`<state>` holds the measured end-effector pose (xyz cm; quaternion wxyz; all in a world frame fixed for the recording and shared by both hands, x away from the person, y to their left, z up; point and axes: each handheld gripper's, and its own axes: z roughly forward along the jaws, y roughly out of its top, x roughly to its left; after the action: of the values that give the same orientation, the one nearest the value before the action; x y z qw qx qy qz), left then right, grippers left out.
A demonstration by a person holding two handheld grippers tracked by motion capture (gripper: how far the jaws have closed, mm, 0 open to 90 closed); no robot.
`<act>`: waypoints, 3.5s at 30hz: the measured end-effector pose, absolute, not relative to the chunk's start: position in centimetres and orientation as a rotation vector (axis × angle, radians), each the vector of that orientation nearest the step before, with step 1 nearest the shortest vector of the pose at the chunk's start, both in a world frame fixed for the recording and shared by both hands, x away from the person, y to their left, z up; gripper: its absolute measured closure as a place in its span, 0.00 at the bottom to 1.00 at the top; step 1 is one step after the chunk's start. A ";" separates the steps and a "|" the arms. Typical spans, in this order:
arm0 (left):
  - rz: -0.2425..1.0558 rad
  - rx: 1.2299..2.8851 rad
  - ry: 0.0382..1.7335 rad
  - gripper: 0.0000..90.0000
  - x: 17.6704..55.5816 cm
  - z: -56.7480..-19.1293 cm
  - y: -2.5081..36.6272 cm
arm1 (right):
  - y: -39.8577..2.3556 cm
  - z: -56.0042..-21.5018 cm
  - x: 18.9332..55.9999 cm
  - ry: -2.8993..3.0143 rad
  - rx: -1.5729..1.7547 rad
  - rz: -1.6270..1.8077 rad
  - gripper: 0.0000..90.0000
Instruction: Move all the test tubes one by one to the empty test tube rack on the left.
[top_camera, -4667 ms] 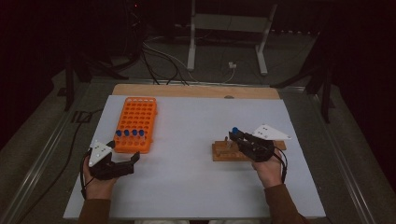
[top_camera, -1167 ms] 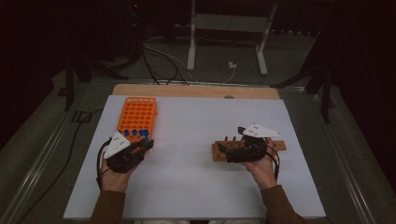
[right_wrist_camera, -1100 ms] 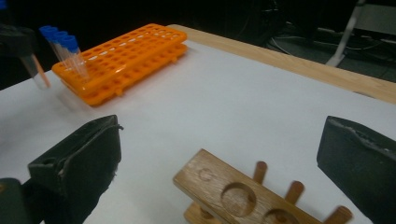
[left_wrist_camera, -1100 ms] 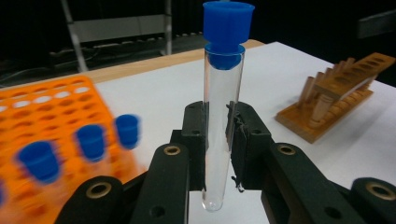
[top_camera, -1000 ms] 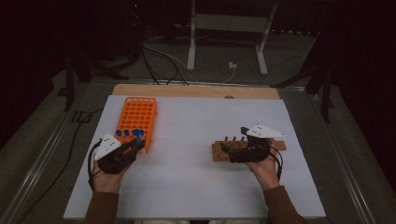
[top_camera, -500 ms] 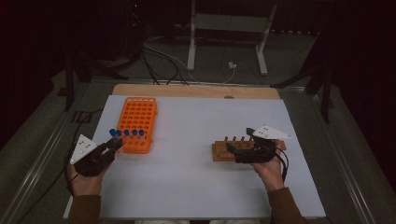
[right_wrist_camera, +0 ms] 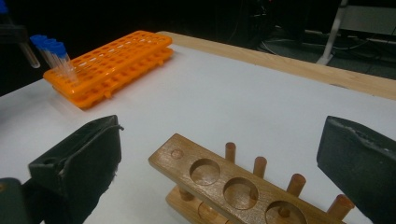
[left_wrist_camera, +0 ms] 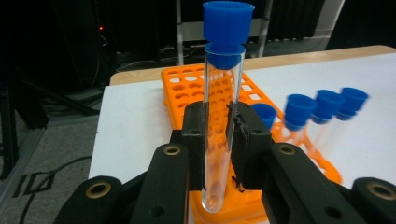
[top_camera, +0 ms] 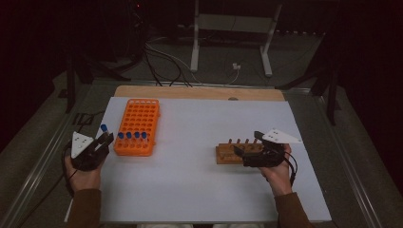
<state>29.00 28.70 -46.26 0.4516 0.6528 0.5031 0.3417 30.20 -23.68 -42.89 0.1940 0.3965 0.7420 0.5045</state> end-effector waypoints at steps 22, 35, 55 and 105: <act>0.800 1.702 1.320 0.87 30.9 -49.5 27.4 | -23.8 -42.9 30.1 2.081 1.110 1.440 0.00; 0.787 1.733 1.346 0.87 30.9 -50.3 27.2 | -23.9 -42.9 30.0 2.081 1.108 1.437 0.00; 0.749 1.562 1.363 0.56 29.4 -48.8 28.7 | -24.0 -43.6 30.4 2.076 1.116 1.395 0.00; 0.743 1.594 1.118 0.01 23.9 -46.2 26.4 | -30.5 -45.6 25.8 1.874 1.134 1.457 0.00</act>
<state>23.86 26.44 -46.18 0.5047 0.6604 0.4632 0.3077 25.85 -30.47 -45.56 0.2528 0.4171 0.6891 0.5359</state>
